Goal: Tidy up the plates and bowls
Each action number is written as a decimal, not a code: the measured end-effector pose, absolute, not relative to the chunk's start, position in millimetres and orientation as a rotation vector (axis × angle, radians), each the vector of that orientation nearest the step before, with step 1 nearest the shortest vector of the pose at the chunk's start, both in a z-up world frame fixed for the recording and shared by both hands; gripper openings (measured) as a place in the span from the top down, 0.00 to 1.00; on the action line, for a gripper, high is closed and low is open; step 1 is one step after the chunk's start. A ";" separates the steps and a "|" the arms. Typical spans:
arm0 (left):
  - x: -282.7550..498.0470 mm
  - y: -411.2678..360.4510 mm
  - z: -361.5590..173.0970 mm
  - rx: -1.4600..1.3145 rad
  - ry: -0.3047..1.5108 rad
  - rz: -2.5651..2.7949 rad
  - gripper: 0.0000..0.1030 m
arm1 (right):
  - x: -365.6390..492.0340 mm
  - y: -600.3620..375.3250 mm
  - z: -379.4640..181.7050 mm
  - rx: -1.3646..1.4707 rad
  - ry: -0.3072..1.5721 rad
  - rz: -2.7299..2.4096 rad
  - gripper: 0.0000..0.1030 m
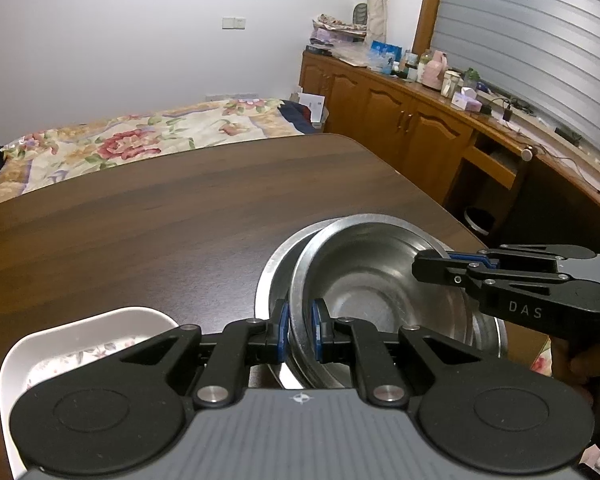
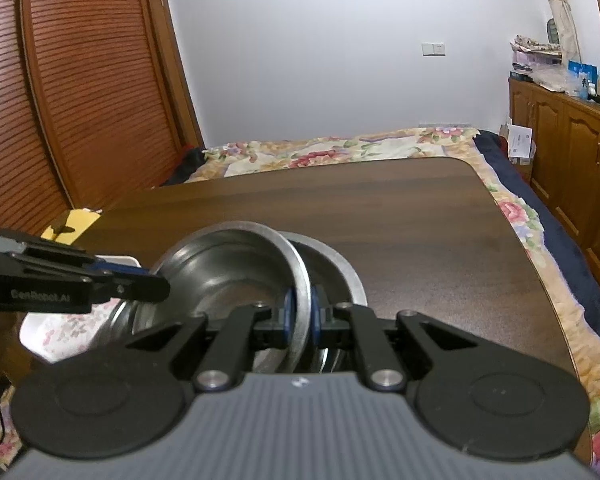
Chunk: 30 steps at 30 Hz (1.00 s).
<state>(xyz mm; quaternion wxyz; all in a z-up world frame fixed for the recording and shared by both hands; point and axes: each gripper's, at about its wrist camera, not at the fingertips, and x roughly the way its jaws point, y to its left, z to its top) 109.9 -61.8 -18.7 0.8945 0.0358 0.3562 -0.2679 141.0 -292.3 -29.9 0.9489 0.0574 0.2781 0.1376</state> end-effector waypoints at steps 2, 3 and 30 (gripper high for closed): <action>110.3 -61.4 -19.2 0.070 0.740 -0.555 0.87 | 140.6 -290.9 -30.7 0.103 0.566 0.274 0.88; 110.2 -61.4 -19.8 0.069 0.739 -0.553 0.87 | 140.7 -290.7 -31.2 0.100 0.569 0.273 0.88; 96.7 -57.0 -13.4 0.011 0.646 -0.508 0.87 | 143.3 -276.9 -30.7 -0.008 0.548 0.268 0.86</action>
